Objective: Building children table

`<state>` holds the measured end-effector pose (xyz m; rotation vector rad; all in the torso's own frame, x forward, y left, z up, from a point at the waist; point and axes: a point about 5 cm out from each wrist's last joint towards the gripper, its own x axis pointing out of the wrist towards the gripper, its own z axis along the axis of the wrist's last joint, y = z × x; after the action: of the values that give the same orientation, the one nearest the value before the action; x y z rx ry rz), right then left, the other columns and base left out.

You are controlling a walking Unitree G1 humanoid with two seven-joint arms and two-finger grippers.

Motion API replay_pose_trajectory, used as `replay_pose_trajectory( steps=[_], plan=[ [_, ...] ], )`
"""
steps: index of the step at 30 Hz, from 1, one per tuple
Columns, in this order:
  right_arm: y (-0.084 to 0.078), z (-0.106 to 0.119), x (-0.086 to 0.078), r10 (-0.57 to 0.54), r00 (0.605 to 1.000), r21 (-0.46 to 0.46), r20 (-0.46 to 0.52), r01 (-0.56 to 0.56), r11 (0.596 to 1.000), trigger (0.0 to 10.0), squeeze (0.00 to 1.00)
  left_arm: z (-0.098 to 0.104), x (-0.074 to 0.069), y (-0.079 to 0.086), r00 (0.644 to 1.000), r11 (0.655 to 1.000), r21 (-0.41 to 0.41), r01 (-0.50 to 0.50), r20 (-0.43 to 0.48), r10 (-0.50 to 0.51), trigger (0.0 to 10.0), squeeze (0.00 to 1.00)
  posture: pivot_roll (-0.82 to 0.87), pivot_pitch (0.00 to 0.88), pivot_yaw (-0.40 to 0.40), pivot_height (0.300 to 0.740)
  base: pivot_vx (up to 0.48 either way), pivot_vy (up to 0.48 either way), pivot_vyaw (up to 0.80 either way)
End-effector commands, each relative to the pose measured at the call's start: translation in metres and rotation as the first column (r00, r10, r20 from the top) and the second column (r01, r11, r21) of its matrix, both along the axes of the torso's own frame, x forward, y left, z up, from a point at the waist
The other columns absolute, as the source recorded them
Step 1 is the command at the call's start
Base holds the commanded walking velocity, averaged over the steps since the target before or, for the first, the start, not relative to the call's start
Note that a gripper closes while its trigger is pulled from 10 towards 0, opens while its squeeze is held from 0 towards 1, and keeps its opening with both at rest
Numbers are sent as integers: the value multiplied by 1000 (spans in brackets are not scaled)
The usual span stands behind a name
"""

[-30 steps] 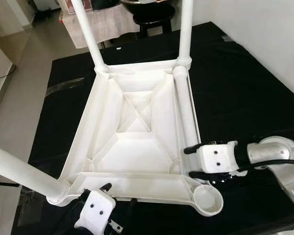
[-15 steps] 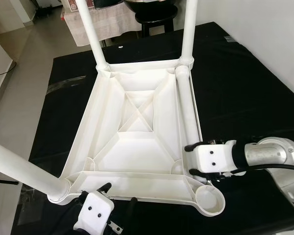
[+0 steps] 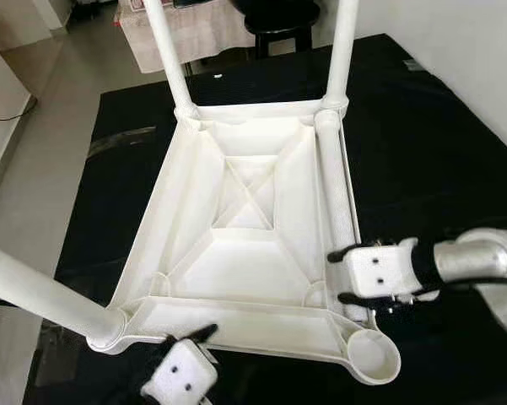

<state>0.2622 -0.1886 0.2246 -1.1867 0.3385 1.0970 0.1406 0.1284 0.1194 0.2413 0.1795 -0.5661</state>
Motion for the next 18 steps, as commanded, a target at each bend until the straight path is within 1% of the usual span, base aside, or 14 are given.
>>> replay_pose_trajectory(
  steps=[1,2,4,6,7,8,9,10,11,12,13,15,16,18],
  plan=[
    [-4,-4,13,-164,986,26,20,164,986,10000,0,-4,1,5,998,999,7,-54,-21,54,10000,0,-81,206,78,740,0,0,0],
    [-4,-4,13,-164,986,26,20,164,986,10000,0,-4,1,5,998,999,7,-54,-21,54,10000,0,-81,206,78,740,0,0,0],
    [-1,-7,19,-240,969,46,59,238,970,10000,0,-3,1,-3,1000,1000,9,-30,-8,30,10000,0,-82,205,76,740,0,0,0],
    [-1,-7,19,-240,969,46,59,238,970,10000,0,-3,1,-3,1000,1000,9,-30,-8,30,10000,0,-82,205,76,740,0,0,0],
    [-4,-8,23,-290,952,34,96,288,957,10000,0,-4,-1,-8,1000,1000,18,5,-8,-5,10000,0,-85,204,75,740,0,0,0],
    [-4,-8,23,-290,952,34,96,288,957,10000,0,-4,-1,-8,1000,1000,18,5,-8,-5,10000,0,-85,204,75,740,0,0,0],
    [-9,-8,27,-355,921,18,157,357,934,10000,0,-6,-3,-14,999,999,17,40,-15,-40,10000,0,-100,201,75,740,0,0,0],
    [-9,-8,27,-355,921,18,157,357,934,10000,0,-6,-3,-14,999,999,17,40,-15,-40,10000,0,-100,201,75,740,0,0,0],
    [-11,-6,29,-420,884,30,206,423,905,10000,0,-7,-5,-17,997,997,13,70,-23,-69,10000,0,-106,201,75,740,0,0,0],
    [-11,-6,29,-420,884,30,206,423,905,10000,0,-7,-5,-17,997,997,13,70,-23,-69,10000,0,-106,201,75,740,0,0,0],
    [-10,-6,28,-472,854,55,219,472,880,10000,0,-8,-4,-18,996,996,4,84,-27,-84,10000,0,-115,200,75,740,0,0,0],
    [-1,-13,20,-544,816,106,195,534,839,10000,0,-8,-1,-19,995,995,-5,98,-22,-99,10000,0,-130,198,72,740,0,0,0],
    [2,-17,17,-563,807,119,177,551,826,10000,0,-8,1,-19,995,995,-7,101,-18,-101,10000,0,-130,198,72,740,0,0,0],
    [8,-24,12,-615,782,156,98,598,786,10000,0,-7,2,-20,995,995,-8,103,-14,-103,10000,0,-135,199,72,740,0,0,0]
  ],
)
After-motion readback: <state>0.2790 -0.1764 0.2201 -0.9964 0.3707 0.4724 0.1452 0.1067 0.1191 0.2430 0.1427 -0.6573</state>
